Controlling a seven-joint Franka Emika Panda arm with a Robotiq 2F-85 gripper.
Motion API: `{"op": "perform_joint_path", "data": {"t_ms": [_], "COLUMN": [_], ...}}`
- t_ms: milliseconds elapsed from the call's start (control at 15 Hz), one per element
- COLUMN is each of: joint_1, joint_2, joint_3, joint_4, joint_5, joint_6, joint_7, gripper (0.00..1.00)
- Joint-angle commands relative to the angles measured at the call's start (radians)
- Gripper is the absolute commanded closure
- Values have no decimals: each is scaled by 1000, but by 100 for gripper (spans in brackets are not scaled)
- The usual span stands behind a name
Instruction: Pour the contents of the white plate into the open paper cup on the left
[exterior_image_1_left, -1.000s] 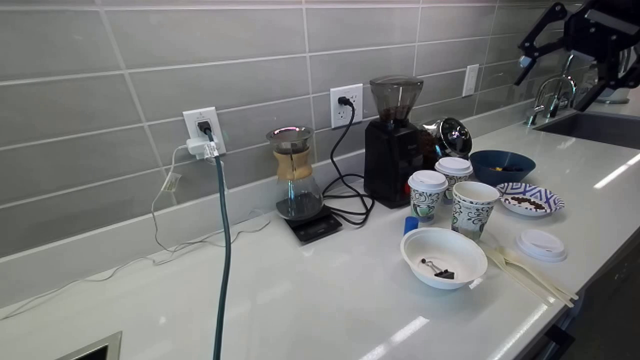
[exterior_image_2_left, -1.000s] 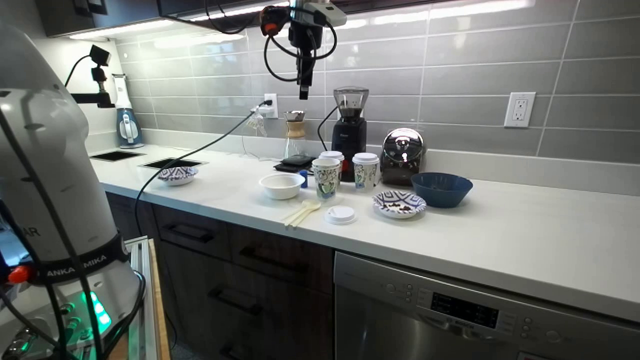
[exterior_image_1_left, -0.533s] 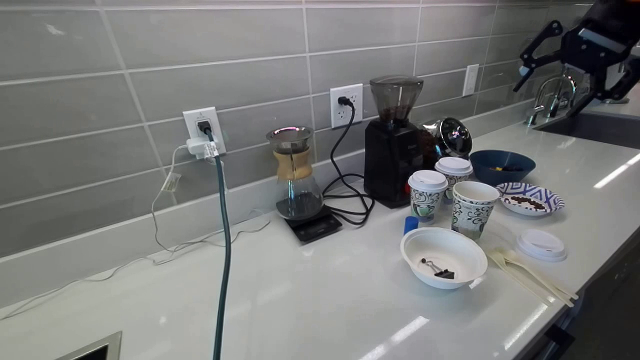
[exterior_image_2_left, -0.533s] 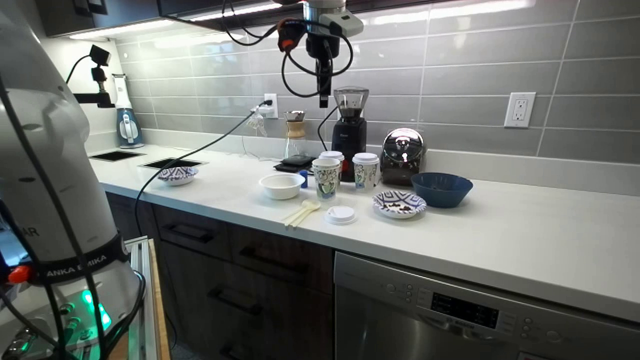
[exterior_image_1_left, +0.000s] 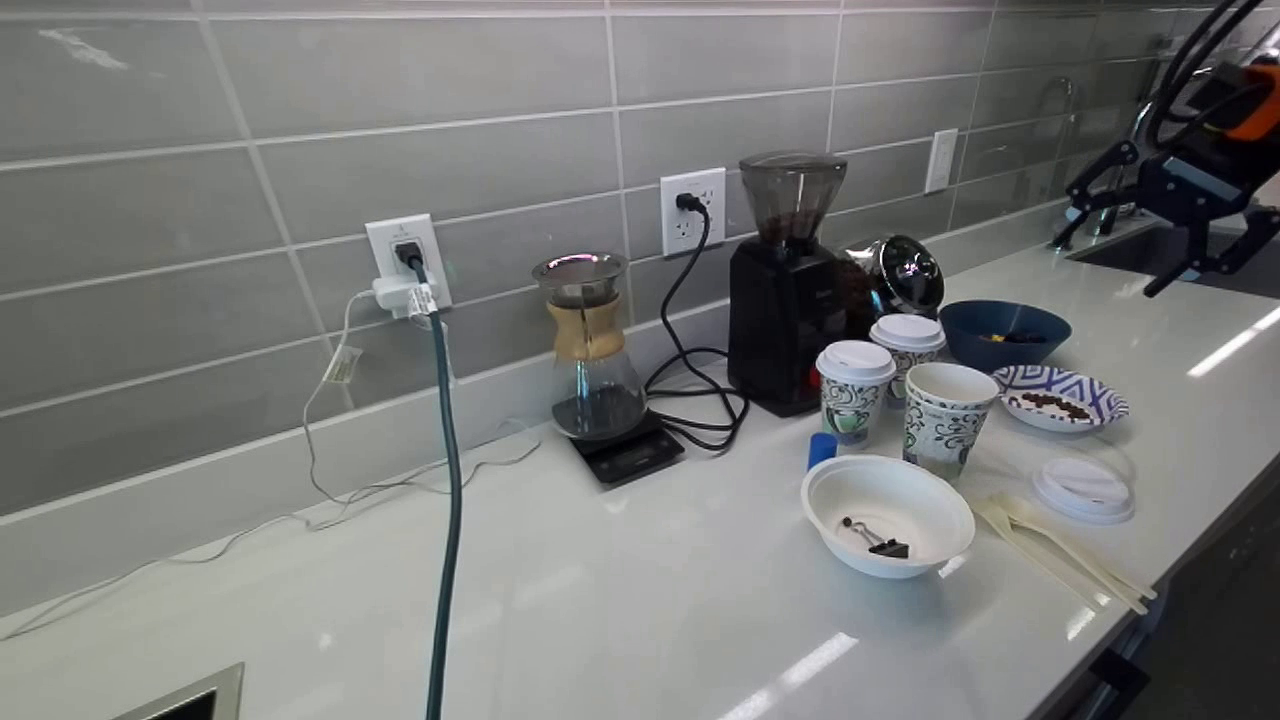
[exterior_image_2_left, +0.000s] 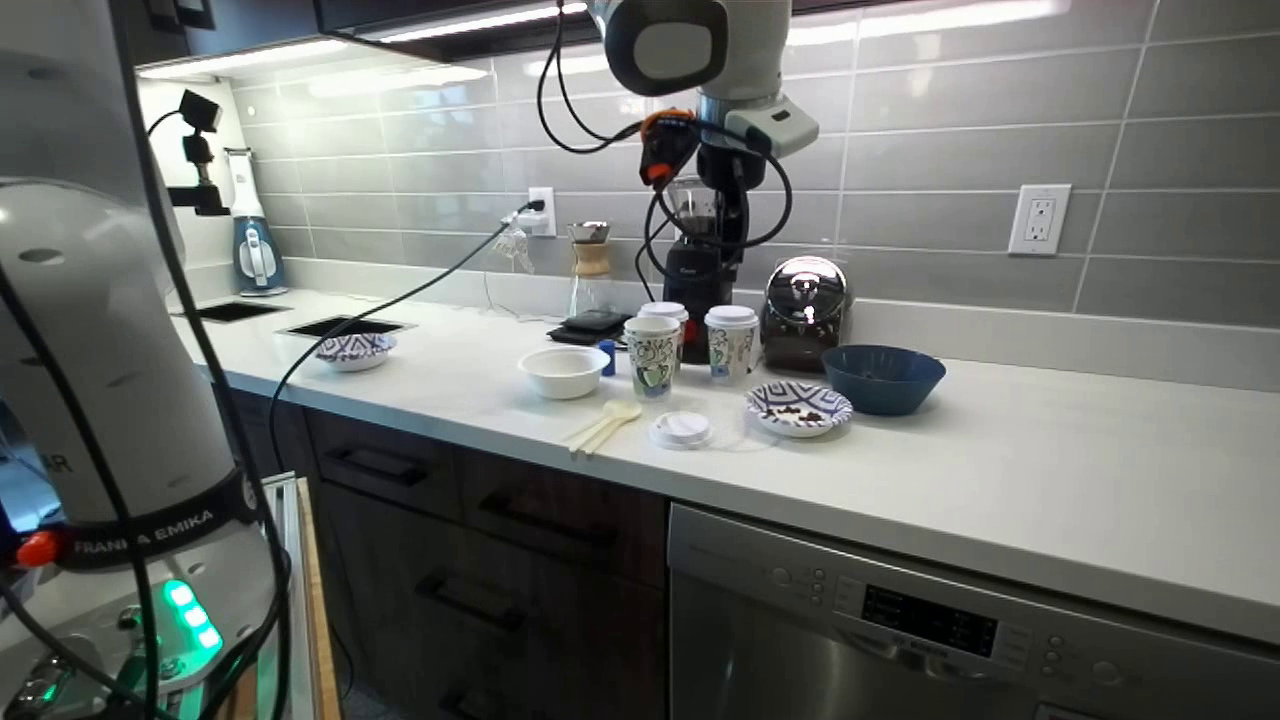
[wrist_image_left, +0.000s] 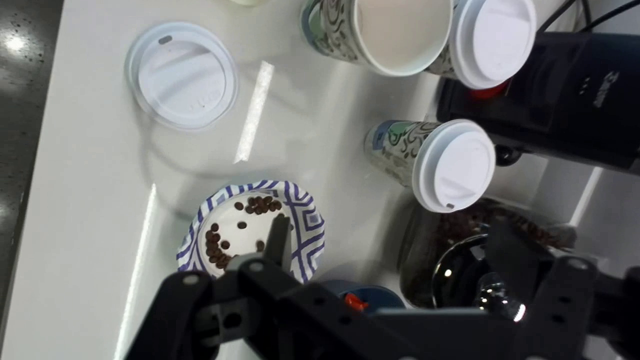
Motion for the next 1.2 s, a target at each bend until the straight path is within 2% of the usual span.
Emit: {"op": "perform_joint_path", "data": {"t_ms": [0, 333, 733, 800, 1133], "joint_1": [-30, -54, -63, -65, -129], "joint_2": [104, 172, 165, 187, 265], "joint_3": [3, 0, 10, 9, 51], "joint_4": [59, 54, 41, 43, 69], "joint_5": [14, -20, -13, -15, 50], "joint_6": [47, 157, 150, 175, 211], "joint_7": [-35, -31, -27, -45, -317], "gripper": [0, 0, 0, 0, 0]}}
